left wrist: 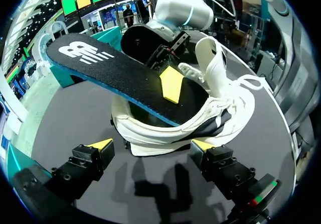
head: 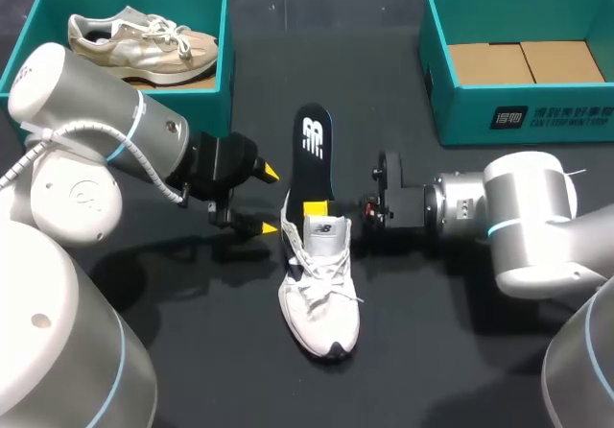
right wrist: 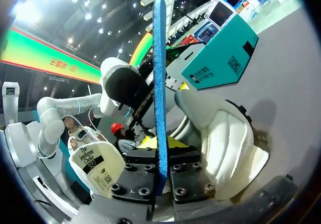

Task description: Take the shoe out of the shoebox, open the shoe tongue, remove and reinsert the insole, then place the shoe into the shoebox

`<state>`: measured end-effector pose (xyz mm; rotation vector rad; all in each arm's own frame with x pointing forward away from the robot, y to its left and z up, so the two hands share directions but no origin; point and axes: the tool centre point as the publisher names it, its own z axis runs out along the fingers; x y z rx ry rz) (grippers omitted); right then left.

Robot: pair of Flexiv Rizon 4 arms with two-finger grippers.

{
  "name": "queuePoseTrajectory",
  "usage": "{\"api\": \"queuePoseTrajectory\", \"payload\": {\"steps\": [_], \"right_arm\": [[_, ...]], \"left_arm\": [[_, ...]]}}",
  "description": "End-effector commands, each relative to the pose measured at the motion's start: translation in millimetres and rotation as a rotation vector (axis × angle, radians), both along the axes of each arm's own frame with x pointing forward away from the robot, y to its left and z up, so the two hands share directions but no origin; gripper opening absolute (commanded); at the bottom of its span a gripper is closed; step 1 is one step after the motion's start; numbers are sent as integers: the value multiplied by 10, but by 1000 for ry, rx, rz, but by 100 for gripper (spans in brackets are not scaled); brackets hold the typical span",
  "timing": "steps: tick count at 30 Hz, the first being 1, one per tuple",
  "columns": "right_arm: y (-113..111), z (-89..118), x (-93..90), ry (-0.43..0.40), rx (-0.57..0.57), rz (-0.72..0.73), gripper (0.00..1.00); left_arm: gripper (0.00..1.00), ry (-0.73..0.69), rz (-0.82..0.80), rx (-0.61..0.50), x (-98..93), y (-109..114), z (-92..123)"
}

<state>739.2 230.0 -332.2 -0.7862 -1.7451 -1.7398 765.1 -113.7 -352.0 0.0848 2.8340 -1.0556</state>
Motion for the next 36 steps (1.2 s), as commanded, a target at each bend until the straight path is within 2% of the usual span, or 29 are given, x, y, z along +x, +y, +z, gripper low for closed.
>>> {"api": "queuePoseTrajectory", "payload": {"steps": [1, 5, 6, 7, 10, 14, 21, 23, 28, 33, 34, 35, 36], "right_arm": [[-9, -150, -122, 12, 7, 4, 0], [1, -64, -125, -9, -8, 2, 0], [8, -31, -114, -19, -12, 3, 5], [16, 0, -102, -29, -15, 8, 18], [44, 71, -65, -54, -29, 21, 31], [80, 155, -24, -81, -45, 40, 35], [119, 253, 19, -107, -72, 58, 35], [106, 178, 32, -108, -77, 59, 35], [69, 165, 116, -110, -83, 67, 34], [96, 191, 196, -96, -59, 81, 20], [96, 190, 215, -93, -56, 79, 15], [95, 188, 224, -92, -54, 79, 0], [95, 184, 230, -90, -52, 81, 0]], "left_arm": [[100, -1, 0, 0, -4, 2, 0], [100, -1, 0, 0, -4, 2, 0], [100, -1, 0, 0, -4, 2, 0], [100, -1, 0, 0, -4, 2, 0], [100, -1, 0, 0, -4, 2, 0], [100, -1, 0, 0, -4, 2, 0], [100, -1, 0, 0, -4, 2, 0], [100, -1, 0, 0, -4, 2, 0], [100, -1, 0, 0, -4, 2, 0], [100, -1, 0, 0, -4, 2, 0], [100, -1, 0, 0, -4, 2, 0], [100, -1, 0, 0, -4, 2, 0], [100, -1, 0, 0, -4, 2, 0]]}}
